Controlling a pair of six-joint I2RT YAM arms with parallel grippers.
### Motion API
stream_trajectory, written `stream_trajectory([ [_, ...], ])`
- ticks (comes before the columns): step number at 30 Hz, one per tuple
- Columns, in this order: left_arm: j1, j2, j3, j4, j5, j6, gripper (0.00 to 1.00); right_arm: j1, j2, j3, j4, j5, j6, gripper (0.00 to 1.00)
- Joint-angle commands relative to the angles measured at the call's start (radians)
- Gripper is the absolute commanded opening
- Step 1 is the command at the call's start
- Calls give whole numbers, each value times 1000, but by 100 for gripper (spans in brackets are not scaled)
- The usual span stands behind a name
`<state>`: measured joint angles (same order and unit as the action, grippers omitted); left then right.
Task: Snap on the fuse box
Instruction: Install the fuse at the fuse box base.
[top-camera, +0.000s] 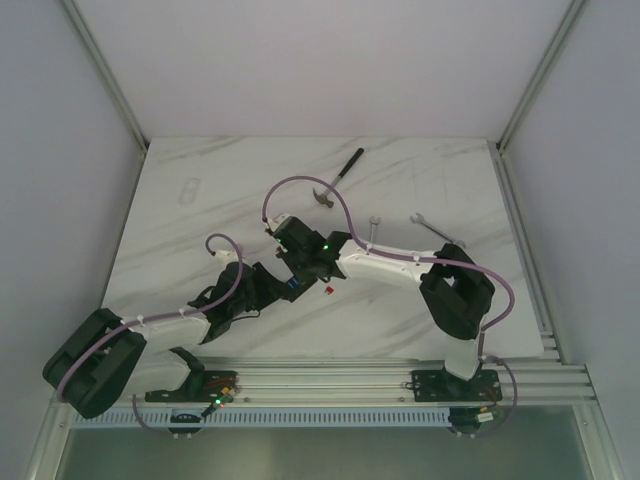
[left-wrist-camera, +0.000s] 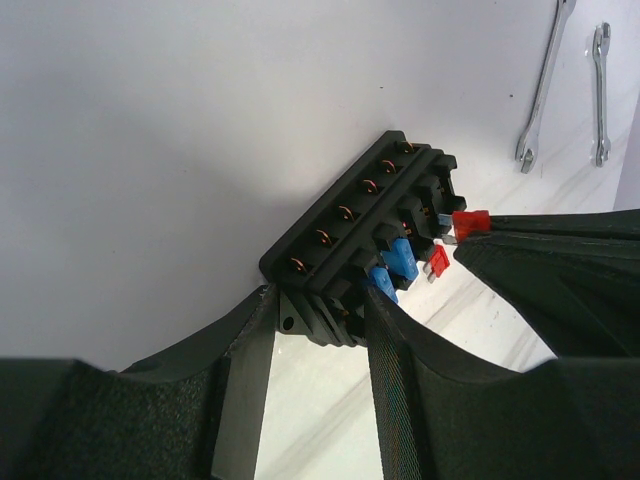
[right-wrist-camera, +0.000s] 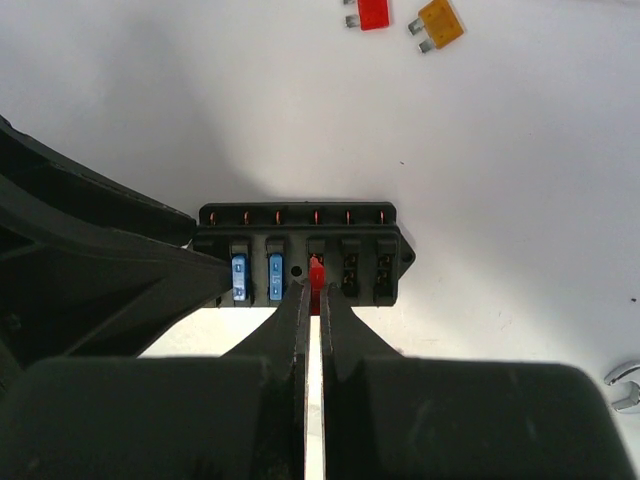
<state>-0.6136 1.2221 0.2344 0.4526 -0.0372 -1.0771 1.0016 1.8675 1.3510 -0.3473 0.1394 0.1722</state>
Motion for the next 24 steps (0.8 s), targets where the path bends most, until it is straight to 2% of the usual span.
stream_trajectory([
  [1, 2, -2, -15, 8, 10, -12, 49, 7, 25, 9, -29, 6, 12, 0],
  [12, 3, -1, -14, 1, 6, -9, 50, 9, 55, 20, -31, -1, 13, 0],
  [24, 11, -24, 7, -75, -23, 23, 49, 21, 68, 22, -32, 17, 9, 0],
])
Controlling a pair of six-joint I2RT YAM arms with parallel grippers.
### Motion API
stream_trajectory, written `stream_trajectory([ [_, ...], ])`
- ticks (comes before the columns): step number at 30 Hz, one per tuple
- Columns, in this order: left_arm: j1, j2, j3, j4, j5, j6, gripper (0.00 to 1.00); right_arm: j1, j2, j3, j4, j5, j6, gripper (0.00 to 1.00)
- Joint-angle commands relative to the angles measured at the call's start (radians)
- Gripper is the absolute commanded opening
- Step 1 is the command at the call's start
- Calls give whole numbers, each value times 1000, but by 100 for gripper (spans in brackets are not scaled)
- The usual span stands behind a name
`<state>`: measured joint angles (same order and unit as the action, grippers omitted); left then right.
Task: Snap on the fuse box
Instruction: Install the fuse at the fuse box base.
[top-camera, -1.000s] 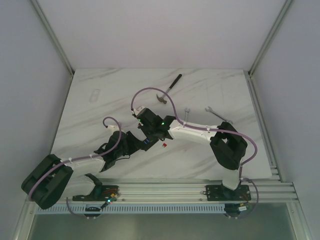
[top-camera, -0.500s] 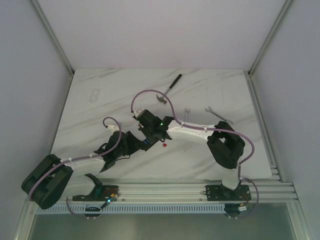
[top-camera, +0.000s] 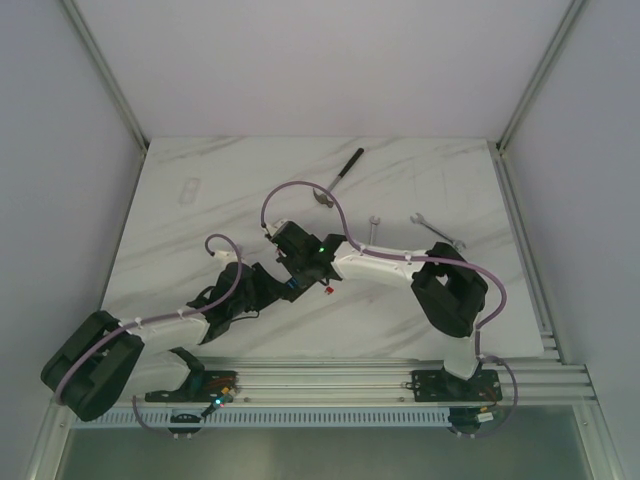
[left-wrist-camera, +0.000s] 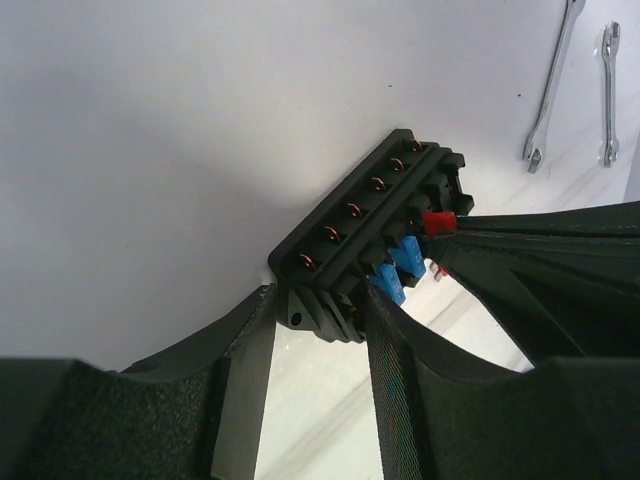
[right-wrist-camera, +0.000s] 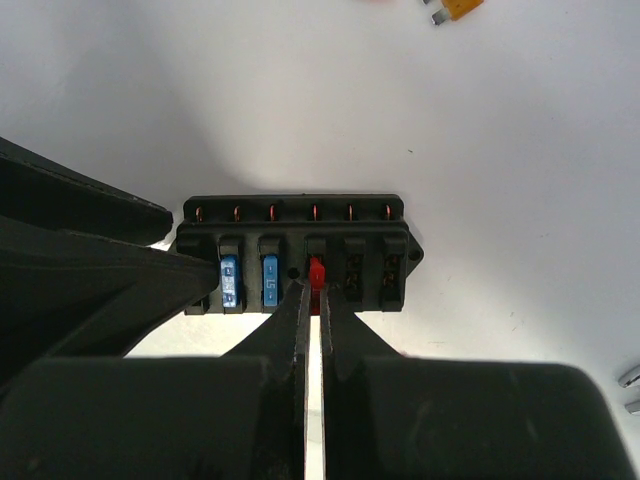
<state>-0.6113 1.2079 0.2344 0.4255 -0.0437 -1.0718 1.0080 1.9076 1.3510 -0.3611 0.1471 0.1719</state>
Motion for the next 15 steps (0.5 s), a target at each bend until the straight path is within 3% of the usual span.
stream_trajectory([
  [1, 9, -9, 8, -48, -16, 19, 50, 15, 29, 22, -18, 9, 10, 0],
  [15, 27, 31, 53, -77, -15, 55, 49, 27, 69, 21, -60, 30, 49, 0],
])
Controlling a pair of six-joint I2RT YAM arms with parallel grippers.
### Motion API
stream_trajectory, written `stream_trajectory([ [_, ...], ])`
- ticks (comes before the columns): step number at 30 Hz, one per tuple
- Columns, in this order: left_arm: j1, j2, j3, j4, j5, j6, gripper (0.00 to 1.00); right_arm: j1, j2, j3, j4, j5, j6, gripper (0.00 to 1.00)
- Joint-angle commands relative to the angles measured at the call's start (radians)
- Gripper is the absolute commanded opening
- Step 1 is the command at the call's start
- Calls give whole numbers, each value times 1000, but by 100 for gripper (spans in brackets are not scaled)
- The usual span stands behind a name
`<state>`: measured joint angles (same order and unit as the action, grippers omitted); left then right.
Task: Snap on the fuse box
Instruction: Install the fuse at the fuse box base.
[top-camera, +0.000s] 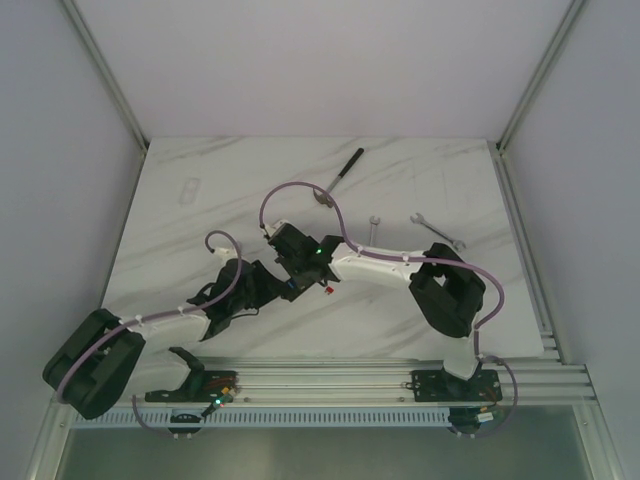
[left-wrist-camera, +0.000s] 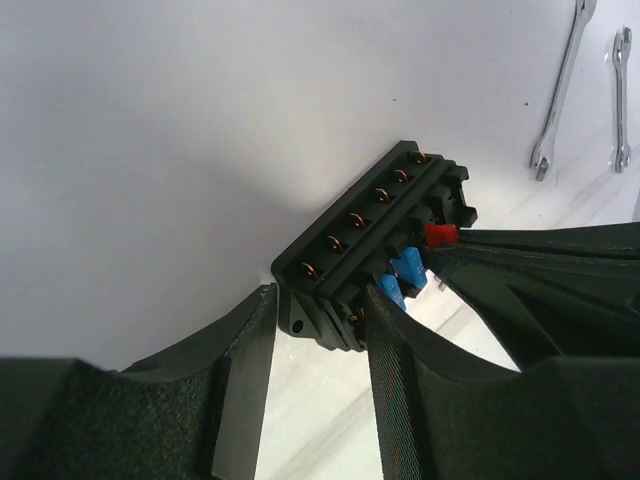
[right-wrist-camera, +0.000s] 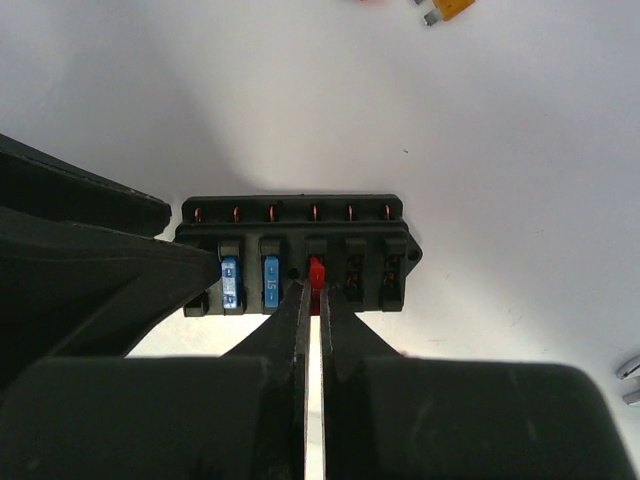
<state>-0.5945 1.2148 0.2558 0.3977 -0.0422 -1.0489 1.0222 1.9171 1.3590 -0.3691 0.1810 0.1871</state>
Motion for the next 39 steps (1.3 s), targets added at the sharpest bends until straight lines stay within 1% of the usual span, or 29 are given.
stream_trajectory([
  [1, 12, 31, 38, -51, -16, 37, 49, 12, 66, 16, -57, -5, 39, 0],
  [11, 21, 122, 79, -48, 14, 62, 47, 15, 106, 2, -101, 30, 137, 0],
  [18, 22, 124, 70, -45, 14, 56, 47, 13, 116, -12, -102, 30, 182, 0],
  [23, 23, 144, 70, -32, 30, 48, 46, 12, 161, 11, -123, 22, 212, 0],
  [29, 22, 156, 72, -25, 34, 58, 46, 11, 198, 5, -143, 23, 220, 0],
  [35, 24, 180, 78, -27, 36, 61, 44, -15, 165, -37, -147, 8, 227, 0],
  [39, 32, 206, 79, -31, 39, 60, 44, -21, 161, -20, -159, -7, 211, 0],
])
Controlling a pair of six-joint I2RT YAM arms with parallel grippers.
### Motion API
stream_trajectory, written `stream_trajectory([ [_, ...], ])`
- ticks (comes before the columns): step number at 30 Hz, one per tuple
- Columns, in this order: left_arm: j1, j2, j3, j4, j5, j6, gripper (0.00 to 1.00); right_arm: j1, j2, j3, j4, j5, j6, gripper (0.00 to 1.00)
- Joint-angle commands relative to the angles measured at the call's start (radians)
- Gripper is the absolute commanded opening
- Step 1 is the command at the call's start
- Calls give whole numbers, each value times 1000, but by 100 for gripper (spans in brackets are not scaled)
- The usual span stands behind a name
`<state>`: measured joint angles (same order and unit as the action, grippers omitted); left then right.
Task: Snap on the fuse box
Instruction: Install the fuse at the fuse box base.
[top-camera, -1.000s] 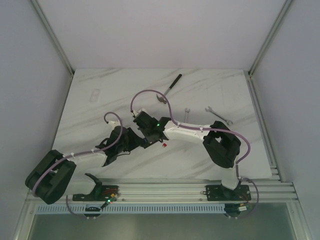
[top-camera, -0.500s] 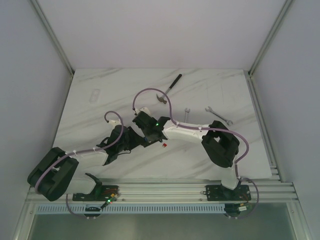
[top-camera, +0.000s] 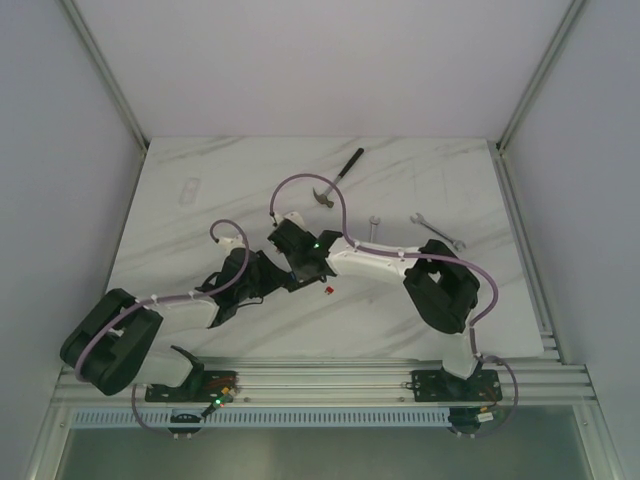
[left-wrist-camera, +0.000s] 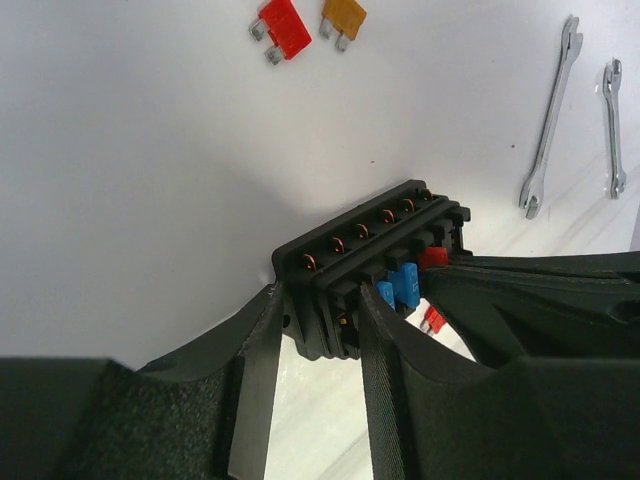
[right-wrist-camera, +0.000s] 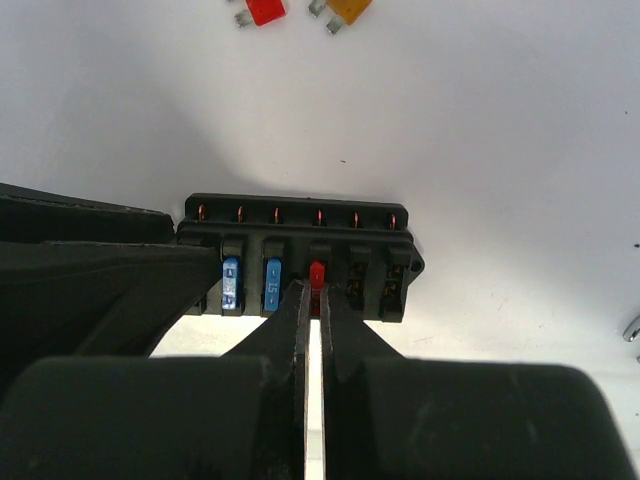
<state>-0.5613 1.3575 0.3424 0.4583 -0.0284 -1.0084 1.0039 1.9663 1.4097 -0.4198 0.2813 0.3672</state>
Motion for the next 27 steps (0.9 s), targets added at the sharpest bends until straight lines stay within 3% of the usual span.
stream_trajectory([
  [1, 2, 81, -8, -91, 27, 20, 44, -1, 119, -65, -113, -114, 28, 0],
  [17, 5, 119, 14, -58, 66, 31, 43, -34, 277, -29, -205, -179, 15, 0],
  [27, 5, 67, 16, -58, 126, 10, 44, -34, 88, 117, -263, -179, 5, 5],
])
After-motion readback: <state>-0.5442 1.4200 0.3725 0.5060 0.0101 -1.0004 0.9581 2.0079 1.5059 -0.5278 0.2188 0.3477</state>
